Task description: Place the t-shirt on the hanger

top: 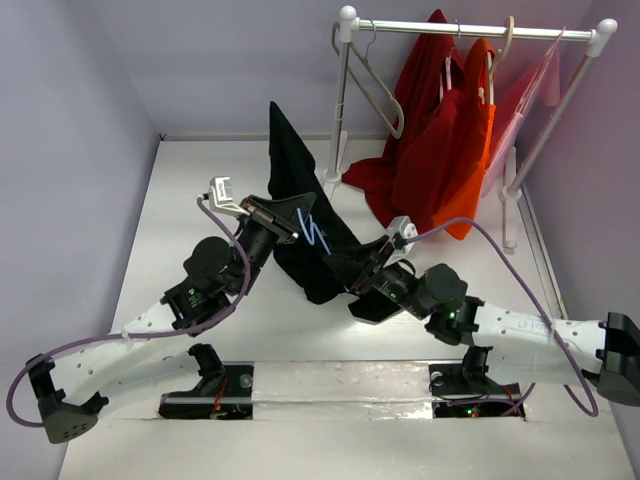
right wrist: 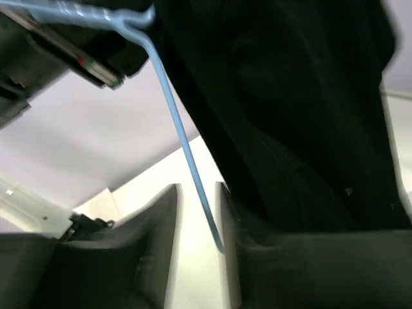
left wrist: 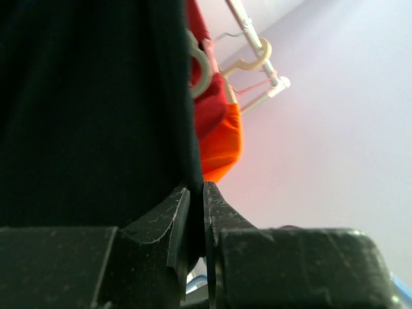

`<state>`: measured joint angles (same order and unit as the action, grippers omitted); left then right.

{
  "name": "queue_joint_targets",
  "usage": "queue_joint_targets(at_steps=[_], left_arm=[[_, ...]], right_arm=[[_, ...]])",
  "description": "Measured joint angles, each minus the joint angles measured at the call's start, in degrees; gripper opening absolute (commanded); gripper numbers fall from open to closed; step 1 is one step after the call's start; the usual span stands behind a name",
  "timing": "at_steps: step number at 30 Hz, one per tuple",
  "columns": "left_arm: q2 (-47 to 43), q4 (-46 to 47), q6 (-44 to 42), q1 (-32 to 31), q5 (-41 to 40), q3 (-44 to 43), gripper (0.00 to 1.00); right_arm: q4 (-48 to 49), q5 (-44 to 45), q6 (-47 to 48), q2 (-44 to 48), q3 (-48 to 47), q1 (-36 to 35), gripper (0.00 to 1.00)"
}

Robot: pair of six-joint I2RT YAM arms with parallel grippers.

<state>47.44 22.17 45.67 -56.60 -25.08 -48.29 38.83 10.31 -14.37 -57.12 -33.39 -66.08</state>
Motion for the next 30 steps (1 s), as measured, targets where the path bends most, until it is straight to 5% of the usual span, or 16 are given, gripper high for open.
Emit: queue_joint_targets(at_steps=[12, 16, 20, 25, 30], left_arm=[[-3.17, -2.69, -0.31, 0.20, -1.11, 1.77, 0.00], [-3.96, -3.21, -0.33, 0.20, -1.09, 1.81, 0.00], [-5.22, -3.21, -0.28, 0.20, -1.07, 1.81, 0.00], [-6.29, -3.21, -0.15, 0.20, -0.90, 1.81, 0.00], [-6.34, -3.32, -0.11, 0.20, -0.48, 1.81, 0.00]], right_arm=[[-8.44, 2.19, -3.04, 11.28, 2.16, 0.00, 0.49], [-12.15, 3.17, -3.91, 15.30, 4.04, 0.00, 0.00], [-16.81, 5.86, -5.42, 16.44, 4.37, 0.00, 0.00], [-20.52, 7.32, -6.56, 10.54, 4.37, 0.00, 0.44], [-23.69, 7.30, -6.67, 1.86, 4.37, 0.00, 0.52]])
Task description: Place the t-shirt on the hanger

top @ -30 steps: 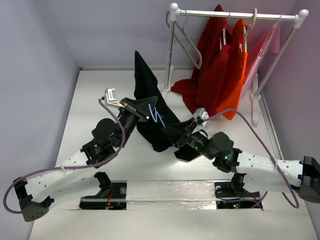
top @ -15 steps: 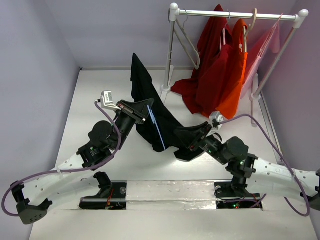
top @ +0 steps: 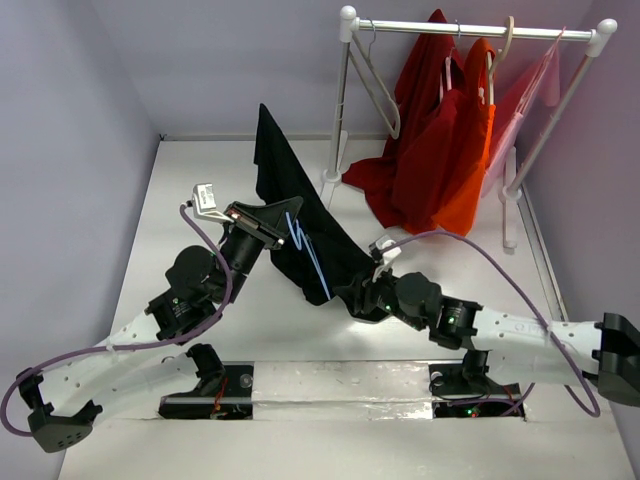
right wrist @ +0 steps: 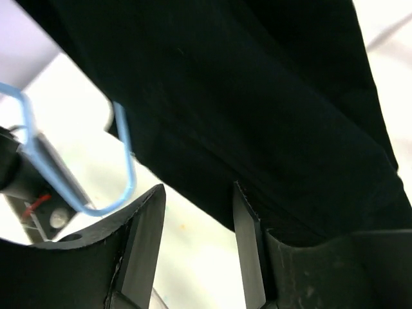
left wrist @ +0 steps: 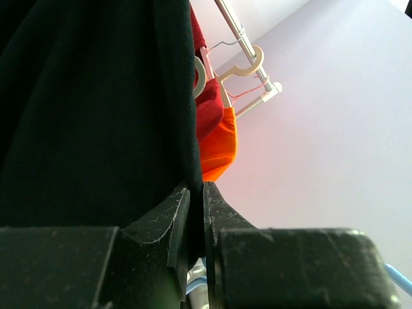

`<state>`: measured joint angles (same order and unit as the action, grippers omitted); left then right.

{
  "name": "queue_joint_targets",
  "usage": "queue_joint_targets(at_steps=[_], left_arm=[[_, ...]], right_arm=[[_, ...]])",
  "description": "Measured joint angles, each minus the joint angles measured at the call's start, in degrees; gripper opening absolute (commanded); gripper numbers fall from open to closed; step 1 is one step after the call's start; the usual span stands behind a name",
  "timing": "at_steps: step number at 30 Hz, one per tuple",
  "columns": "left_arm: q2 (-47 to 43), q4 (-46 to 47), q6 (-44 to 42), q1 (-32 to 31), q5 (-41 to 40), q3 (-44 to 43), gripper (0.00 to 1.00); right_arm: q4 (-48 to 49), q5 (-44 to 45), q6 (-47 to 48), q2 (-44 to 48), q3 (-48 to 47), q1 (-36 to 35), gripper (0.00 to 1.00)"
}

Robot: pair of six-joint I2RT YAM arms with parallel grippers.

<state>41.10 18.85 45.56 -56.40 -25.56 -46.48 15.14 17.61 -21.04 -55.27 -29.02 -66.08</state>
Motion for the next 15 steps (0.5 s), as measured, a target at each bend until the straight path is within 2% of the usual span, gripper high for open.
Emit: queue_joint_targets(at_steps=[3, 5, 6, 7, 9, 10, 15], left_arm=[[-0.07, -0.24, 0.00, 0.00, 0.24, 0.00, 0.00], [-0.09, -0.31, 0.00, 0.00, 0.52, 0.00, 0.00], [-0.09, -0.33, 0.00, 0.00, 0.68, 0.00, 0.00], [-0.09, -0.33, 0.00, 0.00, 0.79, 0.00, 0.00], [-0.09, -0.33, 0.00, 0.00, 0.96, 0.00, 0.00], [-0.07, -0.33, 0.00, 0.00, 1.05, 0.00, 0.00], [-0.07, -0.26, 0.00, 0.00, 1.25, 0.00, 0.00]], right_arm=[[-0.26, 0.61, -0.20, -1.86, 0.00, 0.00, 0.53], [0.00, 1.11, -0.20, -2.45, 0.00, 0.00, 0.48], [0.17, 1.38, -0.13, -2.84, 0.00, 0.00, 0.41], [0.44, 1.49, -0.09, -3.32, -0.02, 0.00, 0.28], [0.70, 1.75, -0.07, -4.85, -0.07, 0.00, 0.19], [0.76, 1.88, -0.28, -5.66, -0.07, 0.00, 0.00], [2.27, 1.81, -1.42, -7.23, 0.83, 0.00, 0.00]])
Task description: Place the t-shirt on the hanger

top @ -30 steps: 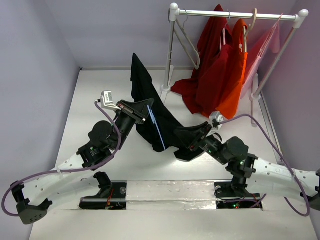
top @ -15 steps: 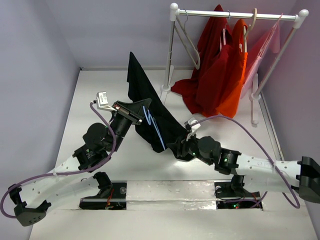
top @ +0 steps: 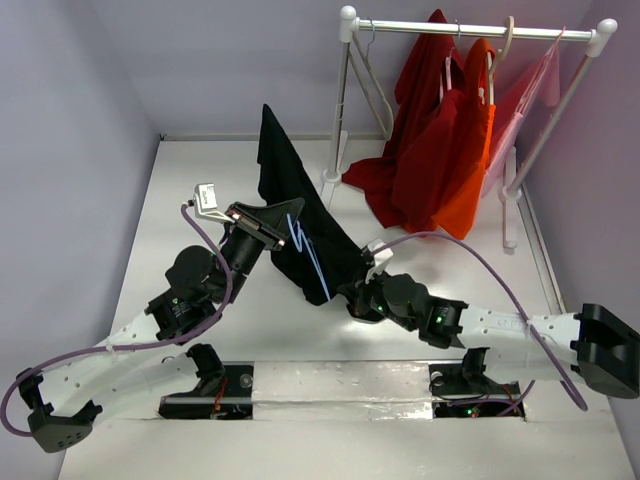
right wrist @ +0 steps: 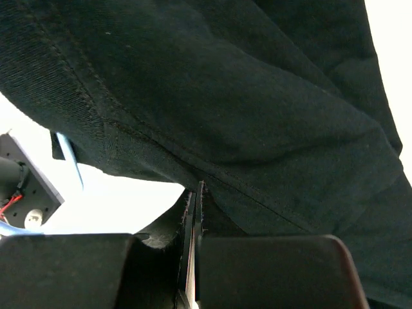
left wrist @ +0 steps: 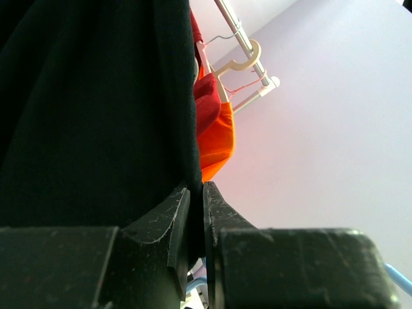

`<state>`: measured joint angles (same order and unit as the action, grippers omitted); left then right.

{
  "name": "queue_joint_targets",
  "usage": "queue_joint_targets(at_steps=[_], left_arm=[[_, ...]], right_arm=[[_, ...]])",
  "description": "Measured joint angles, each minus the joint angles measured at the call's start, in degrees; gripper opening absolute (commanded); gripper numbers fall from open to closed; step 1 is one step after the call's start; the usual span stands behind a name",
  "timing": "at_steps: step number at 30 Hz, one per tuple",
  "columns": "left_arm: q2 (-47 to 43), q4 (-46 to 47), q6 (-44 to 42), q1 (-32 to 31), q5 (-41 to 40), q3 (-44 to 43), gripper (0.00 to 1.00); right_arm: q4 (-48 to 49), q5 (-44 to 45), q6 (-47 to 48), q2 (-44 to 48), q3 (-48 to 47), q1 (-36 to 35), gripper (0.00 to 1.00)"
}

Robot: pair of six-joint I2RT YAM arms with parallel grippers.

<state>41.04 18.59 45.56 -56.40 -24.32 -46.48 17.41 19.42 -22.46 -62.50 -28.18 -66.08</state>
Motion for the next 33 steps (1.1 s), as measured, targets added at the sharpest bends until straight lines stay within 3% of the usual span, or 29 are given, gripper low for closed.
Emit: queue_joint_targets(at_steps=[10, 16, 22, 30, 33], left_arm=[[1.38, 3.65, -4.68, -0.04, -0.57, -0.28, 0.00], [5.70, 7.78, -11.32, -0.11, -3.45, -1.55, 0.00], [7.54, 12.46, -15.13, -0.11, -4.81, -0.28, 0.00], [6.95, 17.20, -8.22, -0.07, -4.85, 11.78, 0.00], [5.92, 15.76, -3.54, -0.07, -4.35, 16.76, 0.00]], right_arm=[[1.11, -1.38, -7.34, 8.31, 9.51, -3.02, 0.00], [-2.27, -1.42, -10.12, 13.03, 9.38, -7.02, 0.00], [-11.58, -0.92, -13.46, 15.41, 4.42, -9.70, 0.00], [-15.85, -0.24, -15.17, 4.76, -8.66, -14.10, 0.00], [-17.53, 0.57, -16.81, -2.97, -13.20, -14.60, 0.15]])
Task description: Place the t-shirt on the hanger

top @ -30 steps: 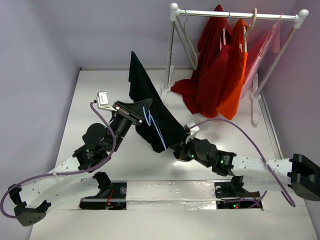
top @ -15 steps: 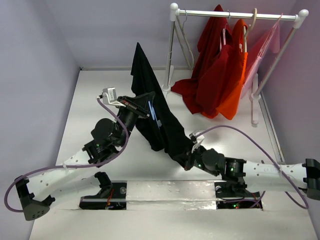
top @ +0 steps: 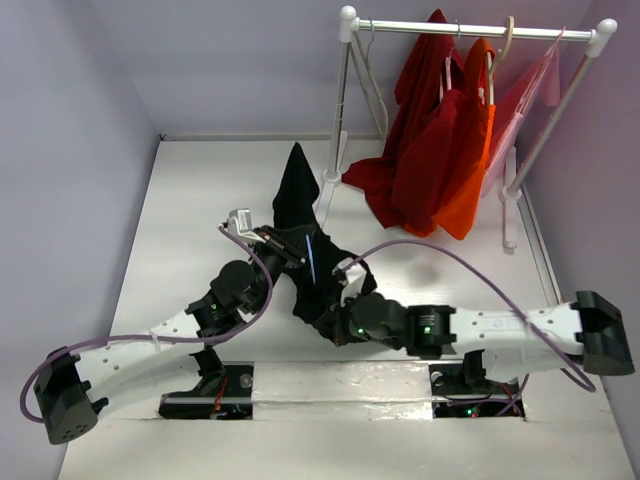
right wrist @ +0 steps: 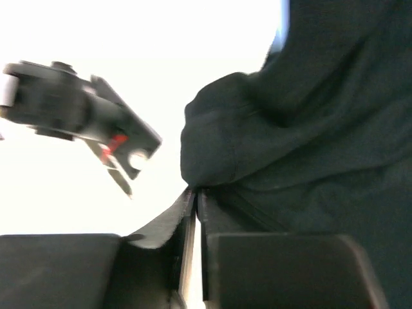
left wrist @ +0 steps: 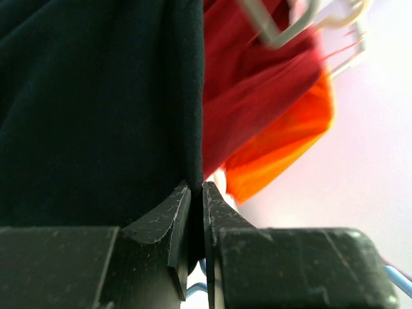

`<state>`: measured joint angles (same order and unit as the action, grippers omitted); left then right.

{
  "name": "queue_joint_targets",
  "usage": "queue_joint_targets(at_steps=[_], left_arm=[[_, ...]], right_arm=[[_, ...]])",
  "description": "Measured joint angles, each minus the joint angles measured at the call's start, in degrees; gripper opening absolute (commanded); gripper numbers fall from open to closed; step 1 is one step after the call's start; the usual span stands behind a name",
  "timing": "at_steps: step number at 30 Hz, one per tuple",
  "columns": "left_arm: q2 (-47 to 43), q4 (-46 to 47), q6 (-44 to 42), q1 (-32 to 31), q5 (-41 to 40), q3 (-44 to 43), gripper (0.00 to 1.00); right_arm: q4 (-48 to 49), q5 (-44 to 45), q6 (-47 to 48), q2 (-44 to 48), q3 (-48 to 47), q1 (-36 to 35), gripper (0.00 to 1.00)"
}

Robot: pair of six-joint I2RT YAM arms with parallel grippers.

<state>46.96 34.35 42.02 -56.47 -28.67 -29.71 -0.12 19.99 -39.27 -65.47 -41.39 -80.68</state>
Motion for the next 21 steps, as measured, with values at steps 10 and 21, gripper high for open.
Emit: queue_joint_targets(at_steps=[10, 21], left_arm=[[-5.49, -5.92, 10.51, 0.28, 0.57, 7.04, 0.00], [-3.58, -8.81, 14.19, 0.70, 1.22, 7.04, 0.00]], right_arm=[[-9.09, 1.44, -3.32, -1.73, 0.28, -0.02, 0.60], [-6.25, 12.26, 4.90, -2.10, -7.39, 0.11, 0.37]])
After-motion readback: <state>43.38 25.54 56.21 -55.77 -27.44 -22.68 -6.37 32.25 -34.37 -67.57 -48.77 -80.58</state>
